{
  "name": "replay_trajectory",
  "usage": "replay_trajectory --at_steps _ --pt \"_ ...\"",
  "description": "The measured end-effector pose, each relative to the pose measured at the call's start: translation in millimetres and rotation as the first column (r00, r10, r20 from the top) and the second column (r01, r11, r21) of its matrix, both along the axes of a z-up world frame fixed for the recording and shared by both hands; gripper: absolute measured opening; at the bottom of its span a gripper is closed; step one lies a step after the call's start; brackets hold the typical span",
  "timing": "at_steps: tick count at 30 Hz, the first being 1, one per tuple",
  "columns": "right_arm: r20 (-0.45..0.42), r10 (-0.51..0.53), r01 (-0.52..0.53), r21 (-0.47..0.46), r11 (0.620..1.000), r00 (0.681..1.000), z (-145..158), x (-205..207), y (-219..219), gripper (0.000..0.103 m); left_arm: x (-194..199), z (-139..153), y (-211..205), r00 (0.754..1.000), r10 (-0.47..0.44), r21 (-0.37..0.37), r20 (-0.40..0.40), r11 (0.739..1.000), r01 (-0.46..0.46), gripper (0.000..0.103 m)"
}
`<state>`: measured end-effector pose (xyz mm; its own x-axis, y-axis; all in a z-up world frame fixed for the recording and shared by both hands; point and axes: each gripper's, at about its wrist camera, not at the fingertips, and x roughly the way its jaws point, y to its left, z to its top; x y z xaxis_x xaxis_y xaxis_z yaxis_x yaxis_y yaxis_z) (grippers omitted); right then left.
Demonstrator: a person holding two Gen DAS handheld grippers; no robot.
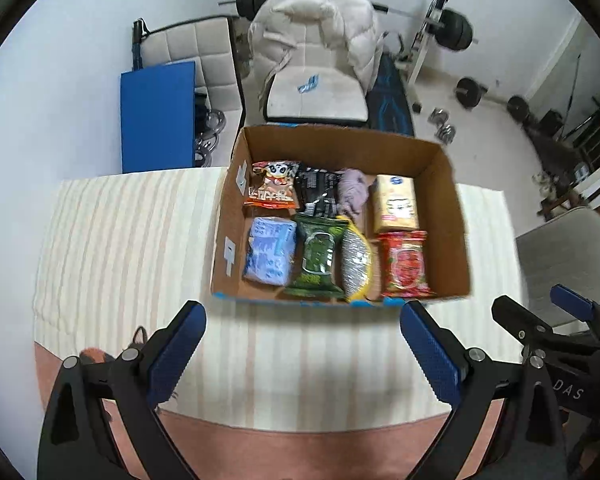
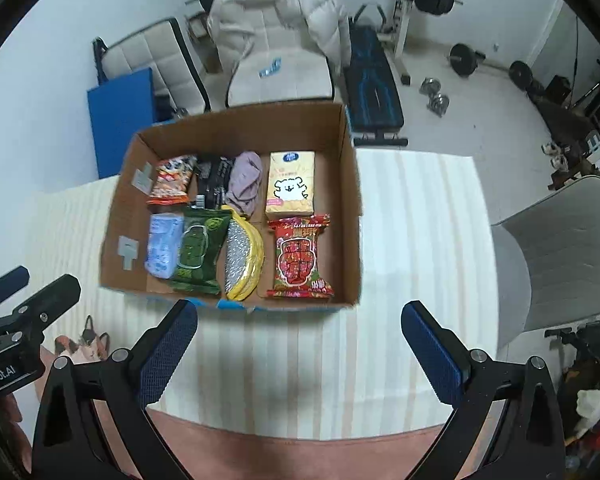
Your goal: Organize soft objects
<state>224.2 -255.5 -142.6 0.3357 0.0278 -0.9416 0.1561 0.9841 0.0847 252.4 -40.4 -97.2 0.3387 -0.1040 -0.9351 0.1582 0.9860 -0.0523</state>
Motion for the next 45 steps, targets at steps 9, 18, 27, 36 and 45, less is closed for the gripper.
replay_trajectory --at_steps 9,18,27,36,45 --pt "0.139 0.025 -0.022 -0.018 1.000 0.990 76.8 -93.7 11.8 0.103 -81.1 62.5 9.3 0.993 -0.017 -0.014 0.114 1.000 0.018 0.100" --pt "0.229 0.014 -0.008 -0.026 1.000 0.973 132.8 -170.4 21.4 0.103 -139.8 114.4 22.1 0.980 -0.022 -0.034 0.196 0.999 0.029 0.100" --pt "0.259 0.032 -0.025 -0.028 0.999 0.965 167.5 -222.1 38.0 0.103 -172.1 140.8 32.2 0.973 -0.014 -0.060 0.231 0.998 0.029 0.100" --pt "0.319 0.023 0.008 -0.095 0.995 0.948 181.3 -234.5 43.8 0.103 -177.1 142.3 31.6 0.964 -0.025 -0.034 0.266 0.999 0.036 0.100" --pt "0.368 -0.033 0.079 -0.110 0.991 0.929 189.2 -222.0 28.4 0.103 -171.1 138.7 30.8 0.949 0.006 0.005 0.316 1.000 -0.008 0.100"
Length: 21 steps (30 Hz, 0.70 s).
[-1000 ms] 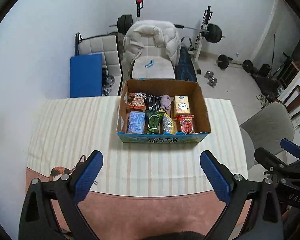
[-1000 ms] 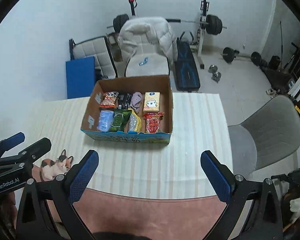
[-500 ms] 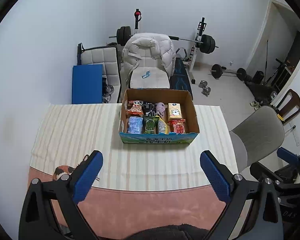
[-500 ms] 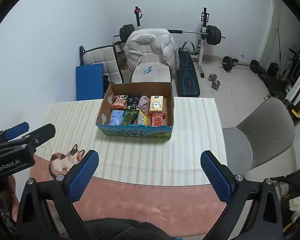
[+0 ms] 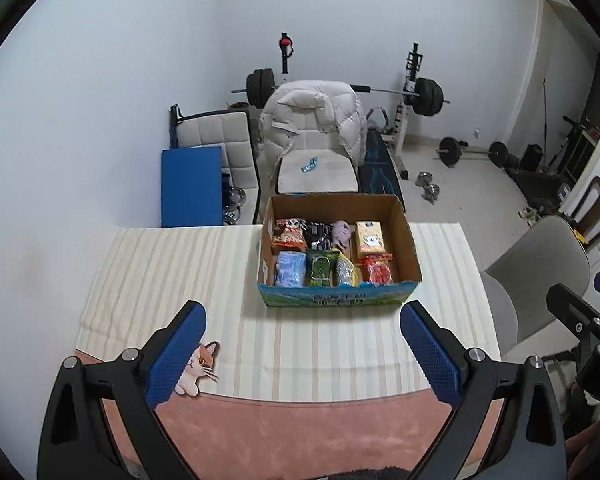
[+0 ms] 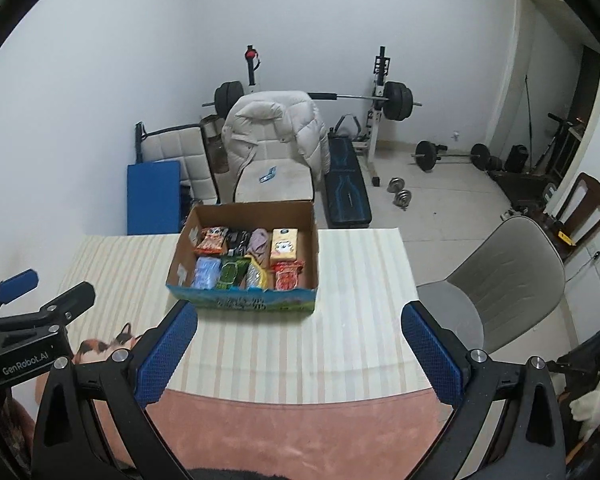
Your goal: Organize soft objects
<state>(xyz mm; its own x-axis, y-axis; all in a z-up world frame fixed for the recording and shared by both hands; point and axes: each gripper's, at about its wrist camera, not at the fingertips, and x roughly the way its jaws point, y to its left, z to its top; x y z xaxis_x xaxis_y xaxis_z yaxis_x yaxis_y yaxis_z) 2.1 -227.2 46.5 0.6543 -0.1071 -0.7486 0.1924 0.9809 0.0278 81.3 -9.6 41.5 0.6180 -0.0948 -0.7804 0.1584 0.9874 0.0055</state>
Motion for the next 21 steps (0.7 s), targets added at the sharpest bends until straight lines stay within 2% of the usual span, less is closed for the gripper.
replay_trajectory --at_steps 21 --pt "0.007 0.009 -0.009 -0.025 1.000 1.000 6.1 9.3 0.4 0.103 6.3 12.6 -0.7 0.998 0.034 -0.017 0.061 0.999 -0.033 0.103"
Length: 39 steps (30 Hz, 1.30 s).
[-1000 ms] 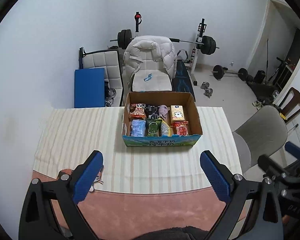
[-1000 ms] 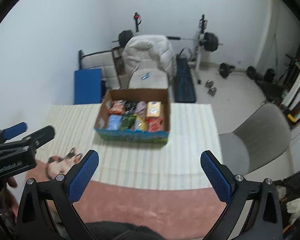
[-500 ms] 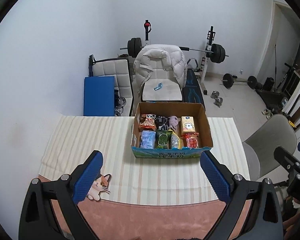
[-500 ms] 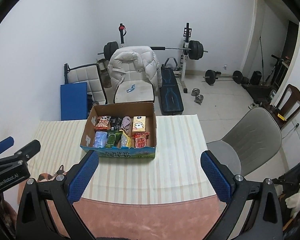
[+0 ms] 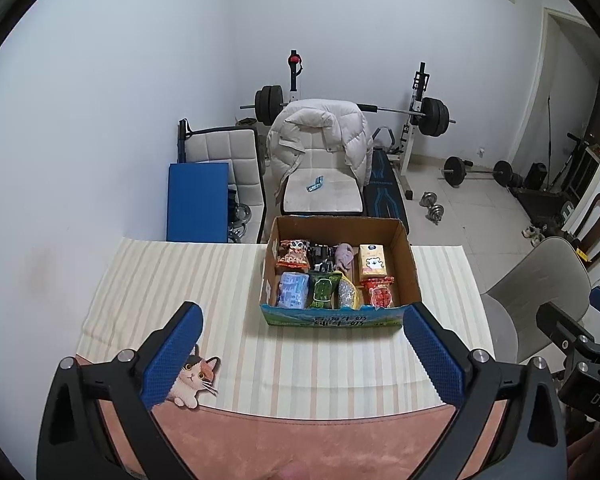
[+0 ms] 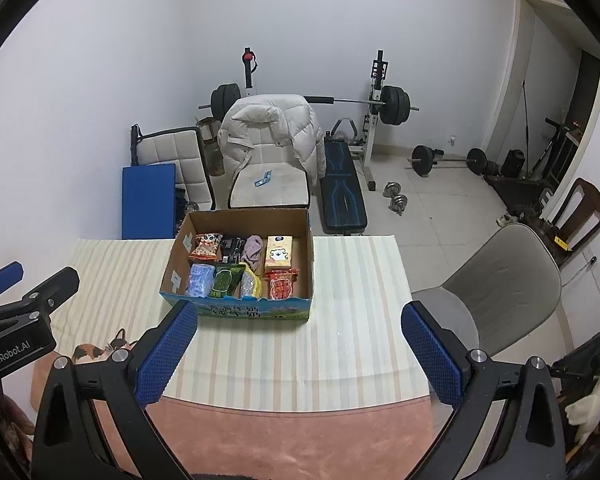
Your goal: Organize soft objects
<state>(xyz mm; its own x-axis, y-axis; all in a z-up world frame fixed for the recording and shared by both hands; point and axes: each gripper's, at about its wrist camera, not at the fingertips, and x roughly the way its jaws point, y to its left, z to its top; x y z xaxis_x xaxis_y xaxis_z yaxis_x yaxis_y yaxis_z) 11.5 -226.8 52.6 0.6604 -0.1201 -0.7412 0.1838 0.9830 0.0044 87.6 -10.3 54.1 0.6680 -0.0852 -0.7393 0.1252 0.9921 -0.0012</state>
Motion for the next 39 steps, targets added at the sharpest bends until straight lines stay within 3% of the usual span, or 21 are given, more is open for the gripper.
replay_trajectory --at_steps 39 --pt "0.020 0.001 0.000 -0.022 1.000 1.000 13.2 -0.3 -5.0 0.103 -2.2 4.8 -3.2 1.000 0.006 -0.009 -0.006 1.000 -0.007 0.103"
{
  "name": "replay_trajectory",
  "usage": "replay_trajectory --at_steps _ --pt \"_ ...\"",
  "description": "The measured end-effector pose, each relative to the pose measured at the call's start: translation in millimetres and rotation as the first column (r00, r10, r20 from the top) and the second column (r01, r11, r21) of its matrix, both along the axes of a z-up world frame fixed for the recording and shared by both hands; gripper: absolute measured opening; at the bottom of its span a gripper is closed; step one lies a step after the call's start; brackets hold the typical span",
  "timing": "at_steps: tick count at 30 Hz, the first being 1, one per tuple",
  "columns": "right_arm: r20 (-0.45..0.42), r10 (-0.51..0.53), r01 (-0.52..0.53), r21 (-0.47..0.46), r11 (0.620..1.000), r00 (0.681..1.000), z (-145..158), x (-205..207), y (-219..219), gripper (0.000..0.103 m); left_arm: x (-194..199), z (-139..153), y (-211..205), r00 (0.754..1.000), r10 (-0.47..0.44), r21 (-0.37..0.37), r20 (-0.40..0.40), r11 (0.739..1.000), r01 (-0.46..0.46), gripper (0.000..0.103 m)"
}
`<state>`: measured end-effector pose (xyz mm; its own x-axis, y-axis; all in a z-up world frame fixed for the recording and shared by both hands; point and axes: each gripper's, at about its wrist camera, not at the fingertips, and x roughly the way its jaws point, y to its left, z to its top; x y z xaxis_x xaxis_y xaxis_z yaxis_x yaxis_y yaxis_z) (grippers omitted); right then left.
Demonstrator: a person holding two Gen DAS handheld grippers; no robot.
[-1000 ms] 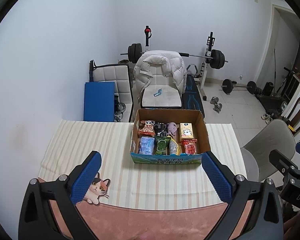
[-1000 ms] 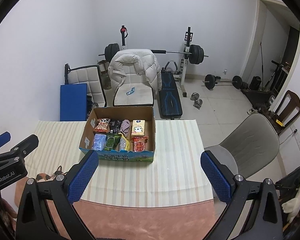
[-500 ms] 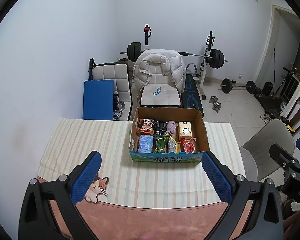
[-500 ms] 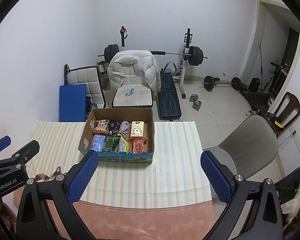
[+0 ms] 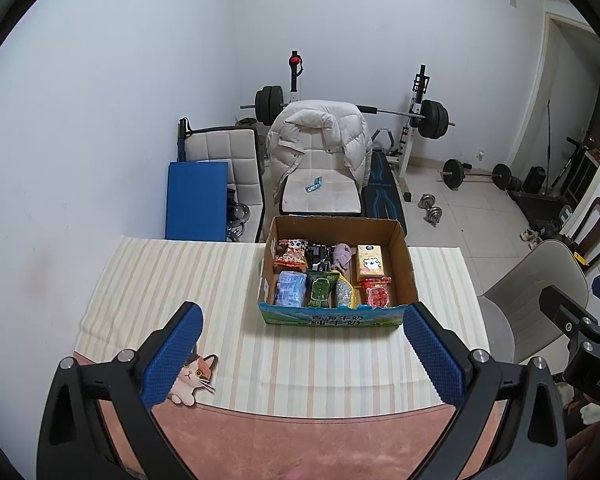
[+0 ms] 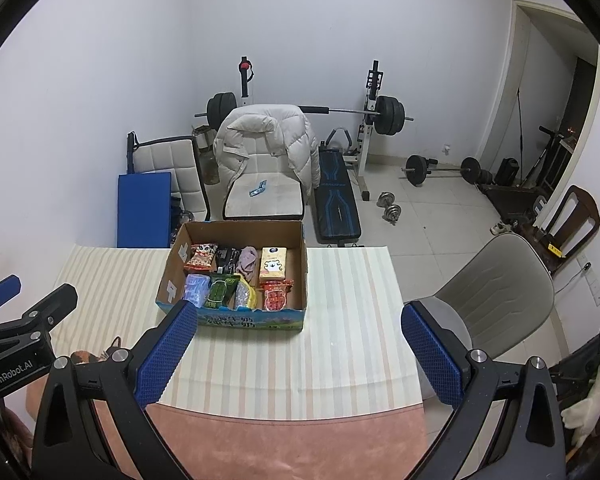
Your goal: Organize soft objects
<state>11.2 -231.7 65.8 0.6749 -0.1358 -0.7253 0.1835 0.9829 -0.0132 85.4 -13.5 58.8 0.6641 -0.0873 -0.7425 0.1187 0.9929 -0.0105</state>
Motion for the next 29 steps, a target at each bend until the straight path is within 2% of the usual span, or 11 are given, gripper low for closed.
replay_trajectory --at_steps 29 --pt "0.017 0.004 -0.004 -0.018 1.000 1.000 11.2 2.0 0.0 0.103 -1.2 2.7 -0.1 1.000 0.007 -0.014 0.007 1.000 -0.007 0.103"
